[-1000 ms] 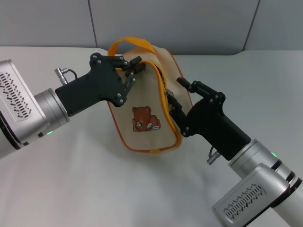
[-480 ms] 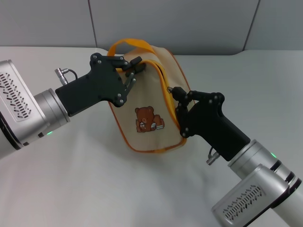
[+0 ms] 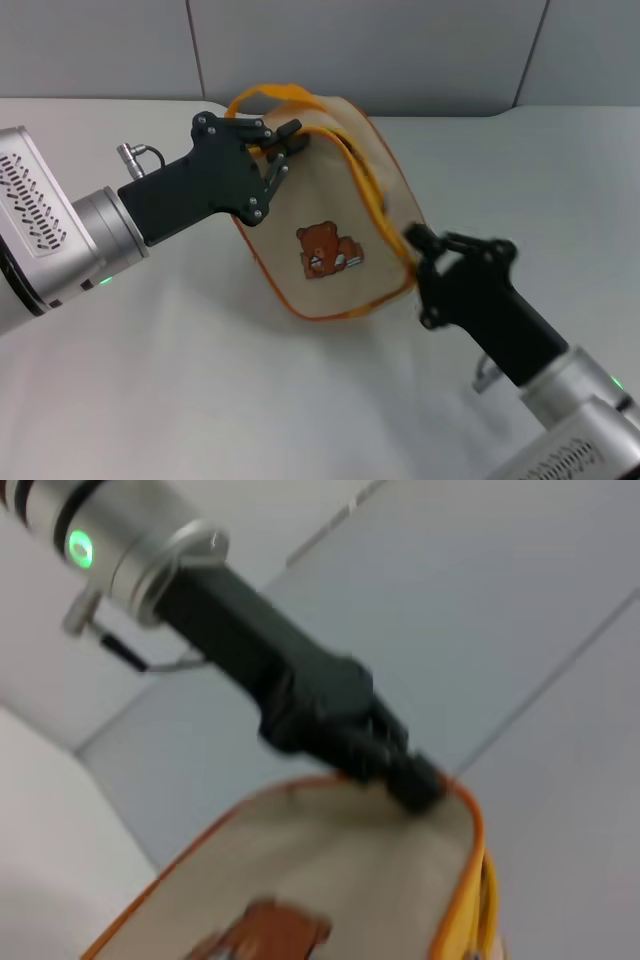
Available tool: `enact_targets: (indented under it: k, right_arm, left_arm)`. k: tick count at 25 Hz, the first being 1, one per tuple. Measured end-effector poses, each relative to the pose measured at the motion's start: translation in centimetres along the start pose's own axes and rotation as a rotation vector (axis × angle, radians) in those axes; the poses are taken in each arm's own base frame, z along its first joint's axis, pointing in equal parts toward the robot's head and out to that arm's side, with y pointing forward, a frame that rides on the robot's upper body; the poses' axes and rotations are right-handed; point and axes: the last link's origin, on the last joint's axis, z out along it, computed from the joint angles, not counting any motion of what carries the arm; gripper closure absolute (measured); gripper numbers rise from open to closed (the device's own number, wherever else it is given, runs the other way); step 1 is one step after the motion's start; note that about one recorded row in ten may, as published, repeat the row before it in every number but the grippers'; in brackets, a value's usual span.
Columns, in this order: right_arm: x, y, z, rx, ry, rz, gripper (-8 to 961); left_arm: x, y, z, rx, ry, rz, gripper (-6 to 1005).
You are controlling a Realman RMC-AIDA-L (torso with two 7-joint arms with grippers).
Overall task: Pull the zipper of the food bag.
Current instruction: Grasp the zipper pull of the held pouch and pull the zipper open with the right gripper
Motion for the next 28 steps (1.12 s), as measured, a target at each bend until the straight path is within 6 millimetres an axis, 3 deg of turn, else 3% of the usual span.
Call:
enact_targets:
  k: [3, 10, 21, 28]
  right_arm:
    - [0.8, 0.6, -2.2, 0.016, 0.07, 0.032, 956]
    - [0.9, 0.5, -3.5, 0.049, 0.087, 0.04, 955]
    - [0.8, -1.8, -0.9, 0.091, 0.003, -0.054, 789]
    - [1.3, -1.1, 0.4, 0.015, 0.036, -0.075, 625]
  left_arm:
    - [0.0, 0.0, 0.0, 0.0, 0.001, 0.001, 909]
    - [0.1, 0.0, 0.2, -0.005, 0.002, 0.002, 905]
    - [0.1, 0.2, 0.7, -0.016, 0.005, -0.004, 899]
    - [0.1, 0.2, 0.7, -0.011, 0.008, -0.004, 895]
